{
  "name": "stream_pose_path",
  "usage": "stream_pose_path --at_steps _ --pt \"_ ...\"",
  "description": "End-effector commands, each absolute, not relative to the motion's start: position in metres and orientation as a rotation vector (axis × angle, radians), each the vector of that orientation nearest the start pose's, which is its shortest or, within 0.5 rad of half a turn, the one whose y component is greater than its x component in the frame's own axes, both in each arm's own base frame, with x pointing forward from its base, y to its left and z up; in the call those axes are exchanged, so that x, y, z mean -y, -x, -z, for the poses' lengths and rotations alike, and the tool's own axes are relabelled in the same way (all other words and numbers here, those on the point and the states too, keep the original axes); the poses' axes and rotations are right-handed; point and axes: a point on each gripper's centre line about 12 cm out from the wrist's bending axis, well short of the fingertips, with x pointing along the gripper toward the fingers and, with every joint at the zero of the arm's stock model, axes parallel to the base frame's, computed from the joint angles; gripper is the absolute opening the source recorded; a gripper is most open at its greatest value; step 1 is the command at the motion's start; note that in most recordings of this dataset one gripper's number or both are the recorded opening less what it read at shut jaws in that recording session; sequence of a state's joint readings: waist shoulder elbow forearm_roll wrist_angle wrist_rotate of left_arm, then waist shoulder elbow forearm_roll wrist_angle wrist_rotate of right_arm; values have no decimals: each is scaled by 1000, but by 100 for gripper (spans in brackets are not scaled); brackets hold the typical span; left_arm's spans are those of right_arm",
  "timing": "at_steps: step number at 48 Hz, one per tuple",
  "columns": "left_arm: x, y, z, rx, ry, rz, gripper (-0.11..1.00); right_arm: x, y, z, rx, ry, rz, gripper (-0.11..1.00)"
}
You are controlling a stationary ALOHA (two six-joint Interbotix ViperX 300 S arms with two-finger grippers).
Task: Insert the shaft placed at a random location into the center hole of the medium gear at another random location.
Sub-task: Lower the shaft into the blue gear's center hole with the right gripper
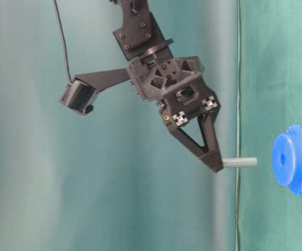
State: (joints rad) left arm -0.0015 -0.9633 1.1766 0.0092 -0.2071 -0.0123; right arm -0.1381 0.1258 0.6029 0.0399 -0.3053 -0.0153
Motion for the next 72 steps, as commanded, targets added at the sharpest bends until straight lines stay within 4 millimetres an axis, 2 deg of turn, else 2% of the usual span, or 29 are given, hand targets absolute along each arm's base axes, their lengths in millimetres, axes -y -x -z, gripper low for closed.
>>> stream_pose_path --at_steps 1,9,33,48,62,72 --pt "0 -202 -291 12 3 2 0 59 -425 -186 -381 -49 150 13" --pt "0 -202 -291 12 3 2 0 56 -425 -184 -383 -49 143 13" --pt "0 -202 -291 12 3 2 0 56 -431 -150 -430 -60 147 13" --pt "0 -202 -291 12 3 1 0 56 -431 -146 -435 -60 148 13" --pt "-1 -202 -291 12 2 -5 0 57 -432 -124 -467 -80 161 13" --pt "-2 -202 -291 11 3 -7 0 57 -431 -121 -479 -82 161 13"
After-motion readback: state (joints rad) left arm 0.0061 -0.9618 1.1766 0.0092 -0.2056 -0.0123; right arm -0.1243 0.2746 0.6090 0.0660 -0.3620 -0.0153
